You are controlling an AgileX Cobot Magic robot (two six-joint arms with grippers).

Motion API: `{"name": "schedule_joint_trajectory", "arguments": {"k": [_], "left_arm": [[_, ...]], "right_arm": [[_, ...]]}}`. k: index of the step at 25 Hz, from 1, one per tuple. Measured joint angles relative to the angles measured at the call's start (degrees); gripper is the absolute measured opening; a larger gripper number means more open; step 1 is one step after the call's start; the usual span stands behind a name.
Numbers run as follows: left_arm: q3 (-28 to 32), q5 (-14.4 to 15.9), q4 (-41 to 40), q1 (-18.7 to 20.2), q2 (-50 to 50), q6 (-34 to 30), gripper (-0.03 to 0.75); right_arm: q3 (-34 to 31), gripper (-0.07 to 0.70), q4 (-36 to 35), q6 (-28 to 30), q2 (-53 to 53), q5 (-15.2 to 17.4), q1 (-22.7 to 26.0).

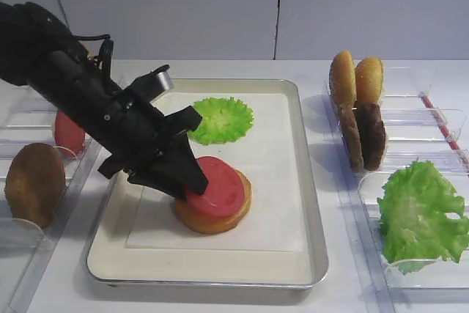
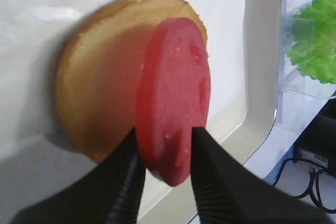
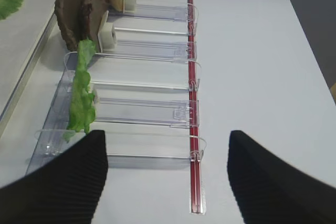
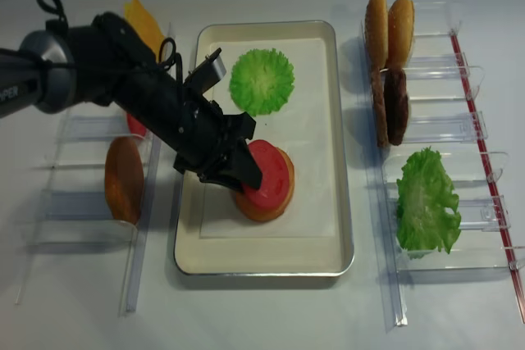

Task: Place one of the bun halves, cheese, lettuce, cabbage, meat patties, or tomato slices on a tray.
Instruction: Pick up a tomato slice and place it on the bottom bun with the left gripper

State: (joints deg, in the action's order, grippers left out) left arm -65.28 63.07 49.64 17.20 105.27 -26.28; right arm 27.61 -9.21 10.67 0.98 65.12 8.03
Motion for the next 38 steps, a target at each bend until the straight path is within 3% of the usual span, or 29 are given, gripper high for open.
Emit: {"name": "schedule_joint_trajectory", "arguments": {"k": [6, 19, 23, 28, 33, 38], "left_arm": [[-3.8, 3.2, -6.9, 0.0, 0.0, 5.9, 0.198], [-4.8, 4.6, -10.8, 0.0, 0.0, 9.0, 0.198], [-8.1, 5.4, -13.1, 0.0, 0.0, 9.9, 0.198], [-13.3, 5.7, -22.6, 0.0, -1.2, 17.6, 0.198], [-13.6, 6.4, -35.5, 0.0, -6.0, 24.1, 0.198], [-13.6, 6.9, -43.9, 0.0, -14.4, 26.3, 0.198]], "right_arm": [[0.0, 0.495, -0.1, 0.0, 0.0, 0.0, 0.0], [0.0, 0.495, -0.1, 0.0, 0.0, 0.0, 0.0], [0.0, 0.495, -0.1, 0.0, 0.0, 0.0, 0.0], [0.0, 0.495, -0.1, 0.0, 0.0, 0.0, 0.0], [0.0, 0.495, -0.1, 0.0, 0.0, 0.0, 0.0], [0.0, 0.495, -0.1, 0.0, 0.0, 0.0, 0.0]]}}
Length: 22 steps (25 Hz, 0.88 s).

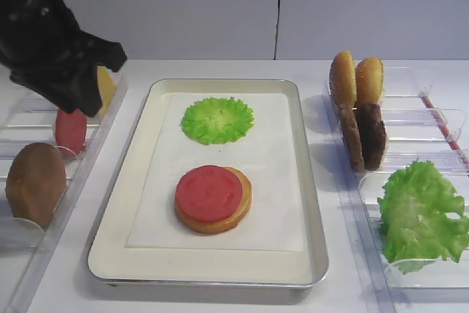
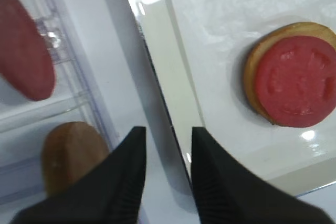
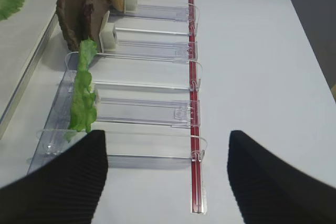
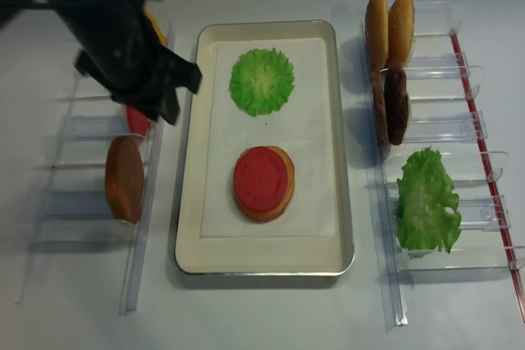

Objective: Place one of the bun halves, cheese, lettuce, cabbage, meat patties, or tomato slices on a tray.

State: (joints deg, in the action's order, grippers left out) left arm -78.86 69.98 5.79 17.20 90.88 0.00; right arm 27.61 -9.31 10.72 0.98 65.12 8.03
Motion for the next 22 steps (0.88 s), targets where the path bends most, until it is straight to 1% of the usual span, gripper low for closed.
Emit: {"name": "schedule_joint_trajectory", "arguments": {"k": [3, 6, 15, 22], "left_arm": [[0.5, 0.2, -3.4, 0.0, -6.2, 0.4, 0.198], [3.8, 0.6, -6.1, 0.0, -13.8, 0.4, 0.198], [17.9, 1.7, -7.3, 0.0, -38.0, 0.9, 0.198], [27.1, 2.2, -7.2, 0.0, -55.4, 1.0, 0.197]], "right_arm": [[0.0, 0.495, 0.0, 0.0, 0.0, 0.0, 0.0], [0.0, 0.495, 0.0, 0.0, 0.0, 0.0, 0.0], [0.0, 0.495, 0.0, 0.0, 0.0, 0.0, 0.0], [0.0, 0.495, 0.0, 0.0, 0.0, 0.0, 0.0]]}}
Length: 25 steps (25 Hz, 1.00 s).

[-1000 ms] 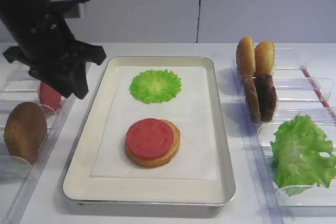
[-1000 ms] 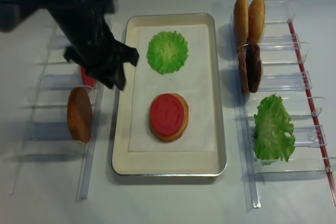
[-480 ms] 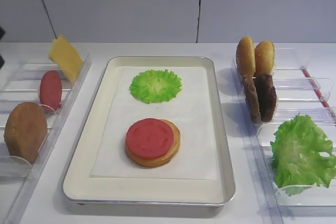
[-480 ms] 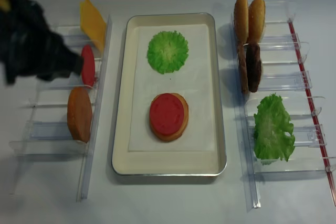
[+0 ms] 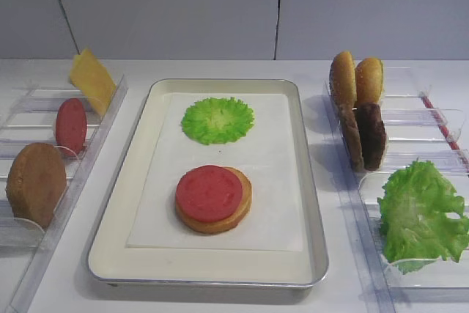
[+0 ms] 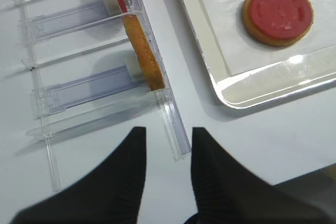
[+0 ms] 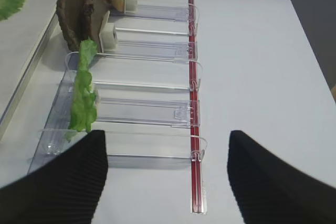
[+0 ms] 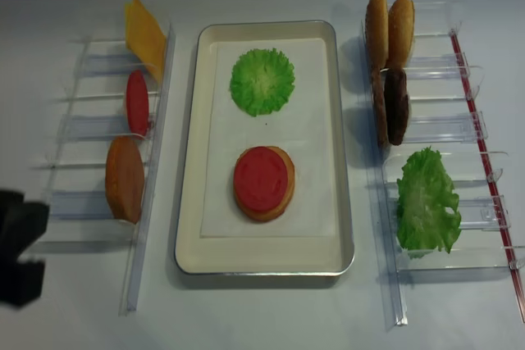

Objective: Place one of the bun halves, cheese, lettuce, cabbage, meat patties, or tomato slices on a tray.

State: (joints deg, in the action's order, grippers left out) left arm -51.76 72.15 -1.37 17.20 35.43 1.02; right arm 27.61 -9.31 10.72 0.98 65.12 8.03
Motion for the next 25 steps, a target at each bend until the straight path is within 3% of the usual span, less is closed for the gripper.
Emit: {"name": "schedule_joint_trajectory", "arguments": {"k": [17, 25], "left_arm": [[19.6, -0.6, 1.4, -0.1, -32.6, 0.1, 0.197], [23.9, -3.5, 1.4, -0.1, -36.4, 0.1, 0.197]], "right_arm": [[0.0, 0.495, 0.0, 0.0, 0.0, 0.0, 0.0], [0.0, 0.495, 0.0, 0.0, 0.0, 0.0, 0.0]]}}
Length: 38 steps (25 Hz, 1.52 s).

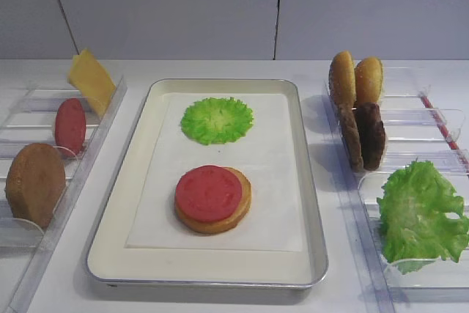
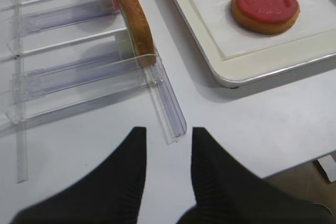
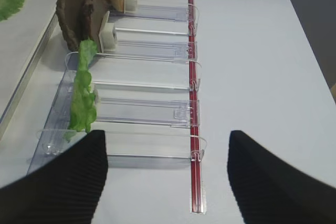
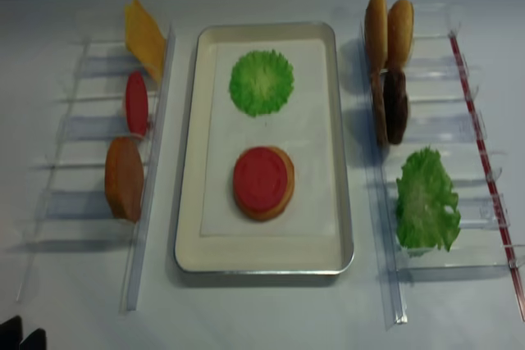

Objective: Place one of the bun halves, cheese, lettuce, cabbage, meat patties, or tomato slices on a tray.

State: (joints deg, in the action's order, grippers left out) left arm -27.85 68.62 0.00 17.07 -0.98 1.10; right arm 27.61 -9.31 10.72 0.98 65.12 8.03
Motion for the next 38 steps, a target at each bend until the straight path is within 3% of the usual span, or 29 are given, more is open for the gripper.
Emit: {"name": "schedule_joint_trajectory", "arguments": {"k": [11, 21, 38], "left_arm": [[0.3, -0.8, 0.0, -0.5, 0.0, 0.5, 0.197], [0.3, -0.8, -0.3, -12.1, 0.0, 0.5, 0.197], [0.3, -0.8, -0.3, -12.6, 0.0, 0.5, 0.197]], "right_arm": [[0.0, 0.495, 0.0, 0.0, 0.0, 0.0, 0.0], [0.0, 0.495, 0.0, 0.0, 0.0, 0.0, 0.0], [0.0, 0.495, -0.1, 0.0, 0.0, 0.0, 0.0]]}}
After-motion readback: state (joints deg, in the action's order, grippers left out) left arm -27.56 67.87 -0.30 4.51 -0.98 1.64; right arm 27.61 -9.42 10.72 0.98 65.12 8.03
